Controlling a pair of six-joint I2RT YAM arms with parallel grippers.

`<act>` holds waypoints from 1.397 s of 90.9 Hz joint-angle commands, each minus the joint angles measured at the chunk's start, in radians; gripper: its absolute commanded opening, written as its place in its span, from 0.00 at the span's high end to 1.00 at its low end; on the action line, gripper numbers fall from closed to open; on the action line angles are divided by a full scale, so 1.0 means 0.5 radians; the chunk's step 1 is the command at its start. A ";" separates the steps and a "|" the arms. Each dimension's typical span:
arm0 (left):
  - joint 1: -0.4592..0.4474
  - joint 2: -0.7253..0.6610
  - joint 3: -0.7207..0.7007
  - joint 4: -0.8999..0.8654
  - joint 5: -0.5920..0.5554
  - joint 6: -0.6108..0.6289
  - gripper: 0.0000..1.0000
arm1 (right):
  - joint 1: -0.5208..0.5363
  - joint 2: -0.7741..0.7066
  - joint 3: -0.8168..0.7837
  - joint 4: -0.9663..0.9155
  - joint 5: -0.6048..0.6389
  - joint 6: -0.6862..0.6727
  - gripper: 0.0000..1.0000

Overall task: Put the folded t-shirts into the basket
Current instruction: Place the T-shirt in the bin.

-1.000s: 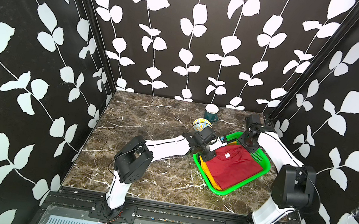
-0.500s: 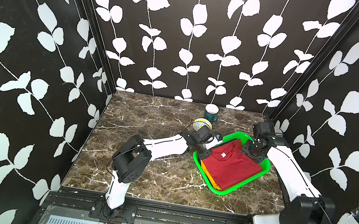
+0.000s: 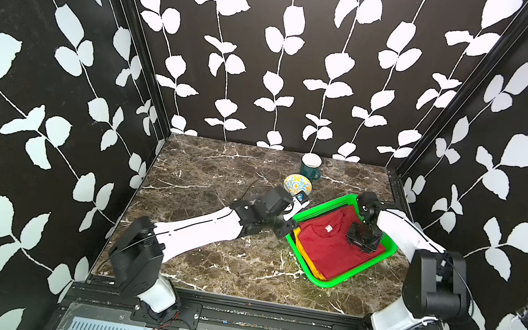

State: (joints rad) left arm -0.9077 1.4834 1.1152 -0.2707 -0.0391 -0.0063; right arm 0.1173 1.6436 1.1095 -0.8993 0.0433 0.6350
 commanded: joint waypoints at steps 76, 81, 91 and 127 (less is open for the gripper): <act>0.600 -0.891 -1.068 0.154 -0.529 -0.542 0.01 | 0.816 -0.157 -0.266 -0.155 -0.274 0.045 0.88; 0.614 -0.900 -1.089 0.163 -0.542 -0.543 0.02 | 0.834 -0.047 -0.281 -0.103 -0.325 0.046 0.88; 0.626 -0.931 -1.119 0.173 -0.608 -0.523 0.02 | 0.883 0.006 -0.253 -0.067 -0.444 0.045 0.88; 0.631 -1.105 -1.052 -0.009 -0.960 -0.450 0.01 | 0.876 -0.661 0.012 0.218 -0.752 -0.080 0.54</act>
State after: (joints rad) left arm -0.5983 0.9661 0.5678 -0.2333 -0.4507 -0.2668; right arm 0.5564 1.3724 1.0393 -0.8360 -0.3374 0.6479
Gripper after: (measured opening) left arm 0.986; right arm 0.428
